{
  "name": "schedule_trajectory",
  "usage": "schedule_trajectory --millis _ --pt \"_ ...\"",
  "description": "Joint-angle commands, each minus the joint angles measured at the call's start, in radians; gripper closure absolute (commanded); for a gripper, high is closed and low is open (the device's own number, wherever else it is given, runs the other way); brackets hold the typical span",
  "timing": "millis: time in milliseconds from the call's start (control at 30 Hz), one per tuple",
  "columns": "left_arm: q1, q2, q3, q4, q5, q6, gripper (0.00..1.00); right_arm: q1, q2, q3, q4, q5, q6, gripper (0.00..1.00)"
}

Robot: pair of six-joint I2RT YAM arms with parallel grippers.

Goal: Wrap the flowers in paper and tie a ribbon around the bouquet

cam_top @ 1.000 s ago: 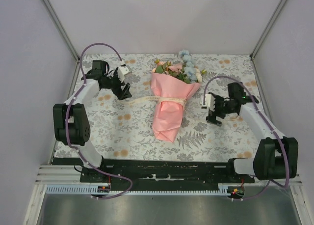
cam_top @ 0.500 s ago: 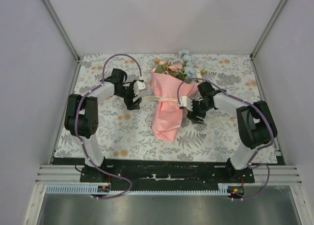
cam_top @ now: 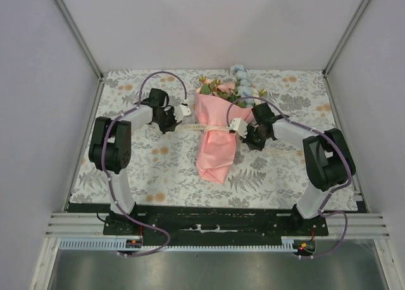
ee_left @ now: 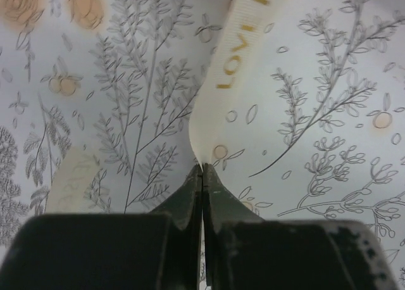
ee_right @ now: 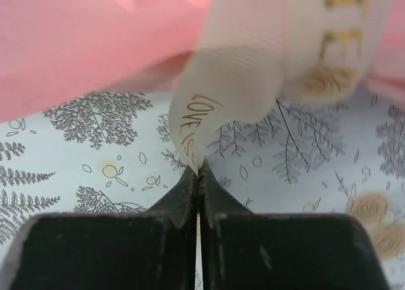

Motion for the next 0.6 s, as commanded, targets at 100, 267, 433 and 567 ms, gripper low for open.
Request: schedule_trajectory --millis 100,267,433,567 --pt "0.069 -0.150 -0.133 0.324 -0.158 -0.607 0.98 -0.029 -0.145 -0.062 0.102 0.162 0.417 1.00" --pt "0.071 -0.233 -0.221 0.401 -0.162 -0.827 0.98 -0.029 -0.200 -0.089 0.098 0.156 0.589 1.00" --pt "0.063 -0.238 -0.245 0.290 0.164 -0.421 0.98 -0.030 -0.173 -0.068 0.079 0.131 0.561 1.00" --pt "0.054 -0.202 -0.196 0.193 0.254 -0.140 0.65 -0.029 -0.144 -0.046 0.076 0.115 0.528 1.00"
